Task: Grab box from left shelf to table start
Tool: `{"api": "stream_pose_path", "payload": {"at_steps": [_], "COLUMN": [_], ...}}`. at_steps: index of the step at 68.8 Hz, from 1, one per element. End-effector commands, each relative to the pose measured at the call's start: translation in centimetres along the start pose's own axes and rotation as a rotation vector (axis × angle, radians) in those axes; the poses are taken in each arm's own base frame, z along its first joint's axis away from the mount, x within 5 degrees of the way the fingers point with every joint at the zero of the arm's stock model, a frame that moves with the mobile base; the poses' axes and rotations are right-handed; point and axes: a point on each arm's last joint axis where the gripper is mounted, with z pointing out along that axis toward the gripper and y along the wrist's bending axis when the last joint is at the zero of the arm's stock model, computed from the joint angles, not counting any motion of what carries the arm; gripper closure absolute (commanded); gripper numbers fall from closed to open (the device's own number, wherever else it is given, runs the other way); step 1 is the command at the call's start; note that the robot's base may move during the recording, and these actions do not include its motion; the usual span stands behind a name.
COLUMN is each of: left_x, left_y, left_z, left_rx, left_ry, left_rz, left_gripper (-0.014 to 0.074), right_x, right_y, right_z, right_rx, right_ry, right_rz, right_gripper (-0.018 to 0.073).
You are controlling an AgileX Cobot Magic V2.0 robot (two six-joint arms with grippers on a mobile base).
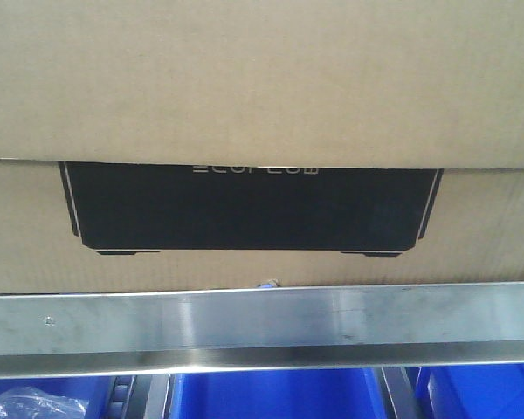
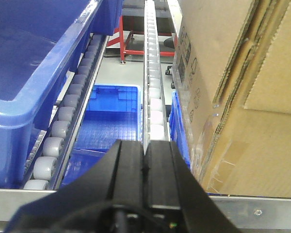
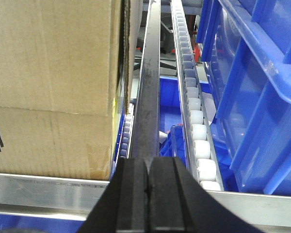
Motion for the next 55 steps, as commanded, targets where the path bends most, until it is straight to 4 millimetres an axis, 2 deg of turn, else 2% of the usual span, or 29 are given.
{"api": "stream_pose_path", "payload": {"at_steps": [1, 36, 43, 49, 55], "left_x": [-1.2, -1.6, -2.4, -4.0, -6.0], "left_y": [0.0, 0.0, 0.0, 0.0, -0.1], "left_z": [-0.2, -0.3, -0.5, -0.9, -1.3], "left_rx": [0.008, 0.008, 0.008, 0.008, 0.011], "left_ry": [-0.117, -0.153, -0.246, -0.369, -0.404], "left_rz": [-0.013, -0.013, -0.022, -0.022, -0.022], "left_gripper": [0.0696, 0.0696, 0.0696, 0.0696, 0.0696], "right_x": [-0.9, -0.9, -0.9, -0.9, -0.9], "right_y": [-0.1, -0.1, -0.1, -0.1, -0.1], "right_z": [-0.1, -0.1, -0.1, -0.1, -0.1], "right_rx": [0.010, 0.010, 0.010, 0.010, 0.010], "right_ry": [-0.101, -0.101, -0.101, -0.101, -0.104], "right_rz": [-0.006, -0.006, -0.006, -0.006, -0.006], "right_gripper": [0.0501, 0.0501, 0.0501, 0.0501, 0.0501]}}
